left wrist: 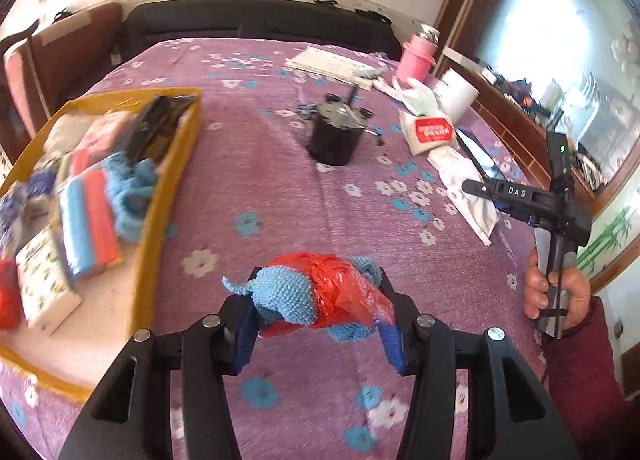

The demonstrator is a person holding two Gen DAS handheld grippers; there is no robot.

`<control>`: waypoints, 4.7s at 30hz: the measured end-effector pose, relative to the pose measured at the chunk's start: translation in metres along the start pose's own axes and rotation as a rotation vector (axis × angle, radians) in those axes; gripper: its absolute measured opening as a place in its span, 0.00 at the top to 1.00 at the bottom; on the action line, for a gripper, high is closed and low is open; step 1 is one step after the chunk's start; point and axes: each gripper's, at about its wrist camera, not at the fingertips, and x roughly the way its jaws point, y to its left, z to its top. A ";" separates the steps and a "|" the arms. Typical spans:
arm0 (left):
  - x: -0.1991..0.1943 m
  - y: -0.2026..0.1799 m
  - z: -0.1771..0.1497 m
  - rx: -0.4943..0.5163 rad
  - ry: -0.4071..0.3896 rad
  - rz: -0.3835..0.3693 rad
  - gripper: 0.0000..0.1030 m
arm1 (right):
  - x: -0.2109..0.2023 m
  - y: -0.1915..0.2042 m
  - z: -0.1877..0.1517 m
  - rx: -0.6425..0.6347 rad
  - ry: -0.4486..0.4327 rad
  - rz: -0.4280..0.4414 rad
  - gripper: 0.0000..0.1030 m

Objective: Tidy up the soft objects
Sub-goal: 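Place blue-red bundle in tray with left tool while right tool places white cloth, then open both tools and withdraw them from the tray toward the table, then grasp red-labelled wet-wipe pack with right tool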

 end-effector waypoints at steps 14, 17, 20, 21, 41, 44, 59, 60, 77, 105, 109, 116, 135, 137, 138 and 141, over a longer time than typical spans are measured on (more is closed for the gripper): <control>-0.094 0.152 -0.023 -0.263 -0.122 0.232 0.50 | -0.023 0.045 -0.001 -0.072 -0.005 -0.011 0.85; -0.090 0.170 -0.023 -0.284 -0.096 0.260 0.50 | -0.041 0.072 -0.001 -0.119 -0.026 0.040 0.84; -0.084 0.182 -0.021 -0.278 -0.067 0.264 0.50 | -0.053 0.108 -0.006 -0.179 -0.017 0.108 0.84; -0.082 0.184 -0.021 -0.272 -0.065 0.266 0.50 | -0.055 0.119 -0.008 -0.200 -0.014 0.126 0.84; -0.119 0.212 -0.023 -0.374 -0.197 0.240 0.19 | 0.021 0.376 -0.090 -0.458 0.306 0.450 0.83; -0.135 0.215 -0.029 -0.389 -0.246 0.263 0.18 | 0.039 0.392 -0.105 -0.459 0.356 0.443 0.83; -0.134 0.197 -0.038 -0.296 -0.253 0.452 0.15 | 0.029 0.379 -0.104 -0.504 0.246 0.310 0.38; -0.134 0.195 -0.038 -0.291 -0.251 0.466 0.14 | 0.021 0.375 -0.102 -0.510 0.221 0.317 0.36; -0.123 0.129 -0.028 -0.126 -0.200 0.557 0.11 | -0.014 0.272 -0.075 -0.353 0.115 0.280 0.30; -0.060 0.019 -0.014 0.124 -0.093 0.439 0.11 | -0.033 0.072 -0.034 -0.033 0.020 0.086 0.31; -0.040 -0.010 -0.010 0.187 -0.083 0.356 0.10 | -0.036 0.045 -0.032 -0.004 0.011 0.027 0.31; 0.024 -0.051 -0.009 0.265 -0.001 0.205 0.10 | -0.053 0.008 -0.019 0.055 -0.029 -0.055 0.31; 0.065 -0.002 0.004 -0.018 0.077 -0.018 0.00 | 0.023 0.006 0.093 0.072 -0.022 -0.220 0.30; 0.065 0.000 0.005 -0.032 0.070 -0.033 0.00 | 0.036 0.001 0.106 0.104 -0.004 -0.217 0.30; 0.066 0.001 0.006 -0.038 0.067 -0.040 0.00 | 0.041 0.001 0.111 0.114 0.003 -0.218 0.30; 0.065 0.002 0.005 -0.041 0.065 -0.041 0.00 | 0.055 0.001 0.125 0.129 0.014 -0.219 0.30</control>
